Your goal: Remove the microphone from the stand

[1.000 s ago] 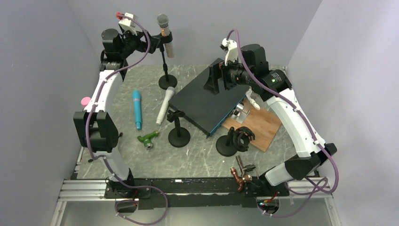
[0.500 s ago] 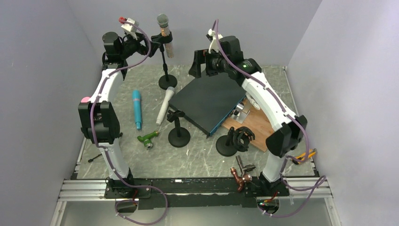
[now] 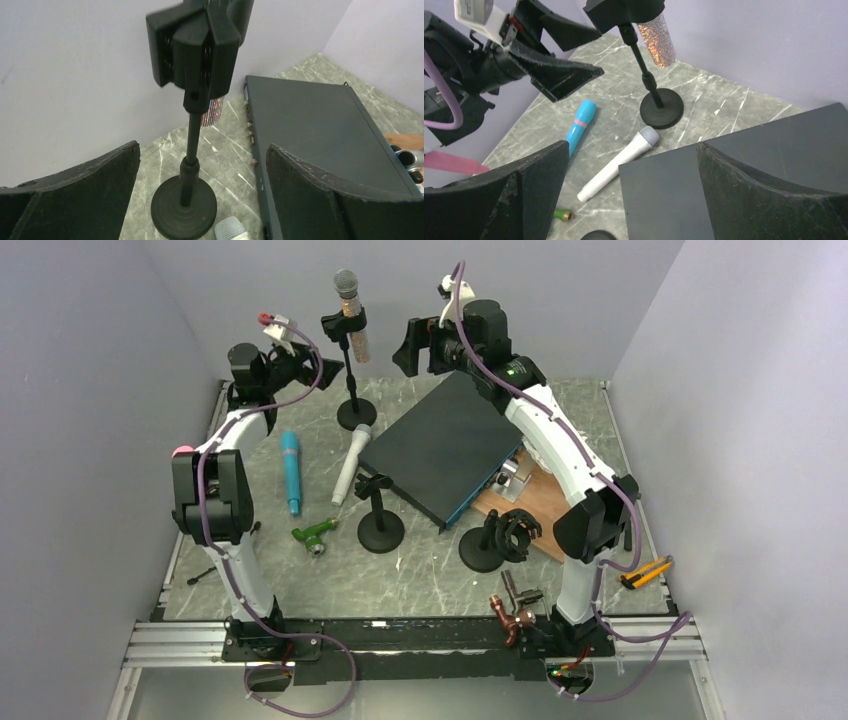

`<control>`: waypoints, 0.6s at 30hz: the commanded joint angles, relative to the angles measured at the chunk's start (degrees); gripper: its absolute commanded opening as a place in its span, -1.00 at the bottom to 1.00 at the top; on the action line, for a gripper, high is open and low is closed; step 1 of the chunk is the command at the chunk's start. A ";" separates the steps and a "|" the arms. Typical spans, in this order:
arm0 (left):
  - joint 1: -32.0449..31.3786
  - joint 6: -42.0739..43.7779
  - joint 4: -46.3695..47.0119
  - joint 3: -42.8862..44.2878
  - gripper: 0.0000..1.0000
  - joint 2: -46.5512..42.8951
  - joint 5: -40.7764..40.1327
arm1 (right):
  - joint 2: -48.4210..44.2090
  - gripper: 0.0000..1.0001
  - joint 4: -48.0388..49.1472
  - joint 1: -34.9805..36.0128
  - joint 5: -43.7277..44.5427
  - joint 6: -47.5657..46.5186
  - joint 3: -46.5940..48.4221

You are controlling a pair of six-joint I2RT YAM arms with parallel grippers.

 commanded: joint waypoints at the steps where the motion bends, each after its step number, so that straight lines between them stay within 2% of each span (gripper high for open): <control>1: -0.14 -2.65 12.83 -1.91 0.98 1.17 -0.27 | -2.97 1.00 5.57 -0.68 2.87 -1.71 -0.29; 9: -1.27 -8.22 25.72 3.30 0.89 13.65 -2.36 | -9.27 1.00 8.70 -1.29 4.26 0.33 -12.15; 13: -1.75 -10.85 32.64 3.62 0.85 18.03 -3.83 | -11.56 1.00 6.98 -1.39 4.80 0.17 -14.71; 18: -3.88 -8.74 29.44 10.32 0.79 22.82 -3.81 | -13.61 1.00 5.63 -1.51 5.07 0.60 -17.27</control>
